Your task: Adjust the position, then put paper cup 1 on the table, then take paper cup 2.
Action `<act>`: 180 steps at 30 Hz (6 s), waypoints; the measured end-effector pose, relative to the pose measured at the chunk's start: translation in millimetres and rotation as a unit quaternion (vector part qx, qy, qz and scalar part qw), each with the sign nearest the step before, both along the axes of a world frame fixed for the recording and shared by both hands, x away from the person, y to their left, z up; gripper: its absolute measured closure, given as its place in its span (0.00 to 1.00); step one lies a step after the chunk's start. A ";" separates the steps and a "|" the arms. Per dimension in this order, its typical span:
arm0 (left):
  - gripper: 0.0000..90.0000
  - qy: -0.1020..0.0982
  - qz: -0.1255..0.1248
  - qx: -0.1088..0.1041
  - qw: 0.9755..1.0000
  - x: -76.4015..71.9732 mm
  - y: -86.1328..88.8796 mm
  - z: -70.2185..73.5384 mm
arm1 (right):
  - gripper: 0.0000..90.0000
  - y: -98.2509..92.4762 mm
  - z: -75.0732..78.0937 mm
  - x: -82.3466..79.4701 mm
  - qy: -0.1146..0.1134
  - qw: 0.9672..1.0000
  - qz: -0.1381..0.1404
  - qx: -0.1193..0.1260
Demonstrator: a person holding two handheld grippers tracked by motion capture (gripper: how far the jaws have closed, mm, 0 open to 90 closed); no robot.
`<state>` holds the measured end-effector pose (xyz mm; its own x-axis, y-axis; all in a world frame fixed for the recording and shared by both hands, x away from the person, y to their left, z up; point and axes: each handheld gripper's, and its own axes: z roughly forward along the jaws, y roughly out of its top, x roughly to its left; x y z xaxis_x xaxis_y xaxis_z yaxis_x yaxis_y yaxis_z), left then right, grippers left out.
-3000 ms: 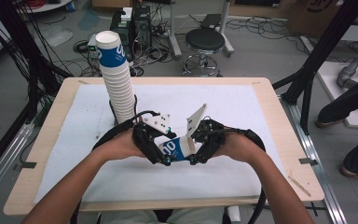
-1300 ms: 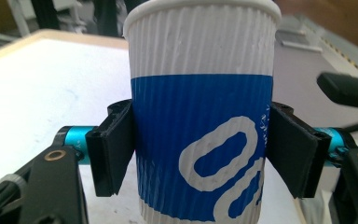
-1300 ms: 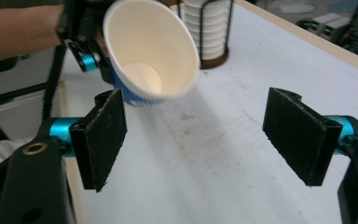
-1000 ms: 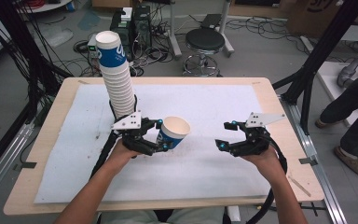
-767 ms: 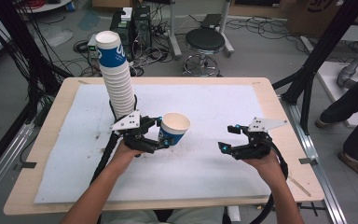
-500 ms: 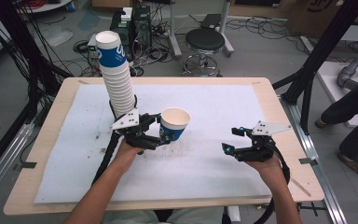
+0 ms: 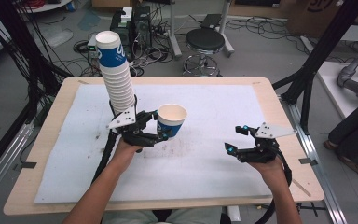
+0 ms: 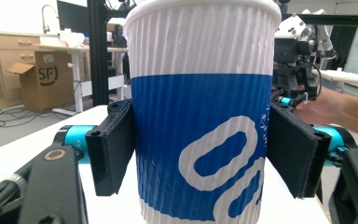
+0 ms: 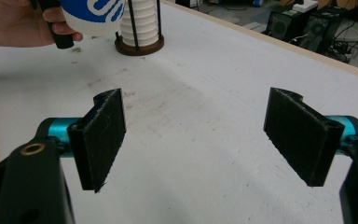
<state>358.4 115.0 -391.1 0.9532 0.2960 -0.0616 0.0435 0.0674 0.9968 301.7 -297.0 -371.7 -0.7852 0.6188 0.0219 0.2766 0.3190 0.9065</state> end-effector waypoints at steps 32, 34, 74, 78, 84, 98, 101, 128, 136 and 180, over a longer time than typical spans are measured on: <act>0.31 0.041 0.021 0.006 0.999 34.0 -35.7 -26.5 | 0.24 1.1 -4.2 1.7 0.001 1.000 0.005 0.007; 0.31 0.044 0.019 0.007 0.999 38.0 -41.9 -28.0 | 0.24 -0.1 -4.4 1.5 0.003 1.000 0.003 0.007; 0.28 0.079 0.079 0.252 0.961 37.8 -64.8 -59.3 | 0.24 -5.5 -3.9 -2.9 0.003 1.000 -0.003 0.013; 0.25 0.080 0.084 0.252 0.961 35.0 -64.6 -59.4 | 0.24 -5.0 -4.9 -2.8 0.008 1.000 -0.001 0.011; 0.19 0.101 0.085 0.254 0.958 30.5 -55.7 -59.4 | 0.24 -6.5 -5.3 -2.9 0.012 1.000 -0.003 0.012; 0.19 0.100 0.092 0.166 0.977 1.6 0.7 -45.9 | 0.24 -4.5 -9.9 -1.4 0.012 1.000 -0.014 0.007; 0.19 0.086 0.099 0.142 0.981 -6.1 13.5 -36.8 | 0.24 -2.9 -13.8 0.0 0.019 1.000 -0.024 0.000; 0.19 0.042 0.161 0.061 0.984 -42.6 84.1 -5.4 | 0.24 -3.0 -11.6 -3.2 0.001 0.999 -0.042 0.005; 0.19 0.045 0.173 0.046 0.983 -40.4 98.0 -5.1 | 0.24 -4.9 -11.6 -3.7 0.001 0.999 -0.047 0.004; 0.19 0.039 0.174 0.043 0.983 -20.2 143.7 129.4 | 0.24 -7.4 -13.7 -5.0 0.011 0.999 -0.041 0.001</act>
<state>338.2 258.7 -261.7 0.7868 0.6105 -0.0913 0.1094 0.0077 0.9940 296.7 -304.3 -385.4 -0.7310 0.6812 0.0404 0.3217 0.2918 0.9008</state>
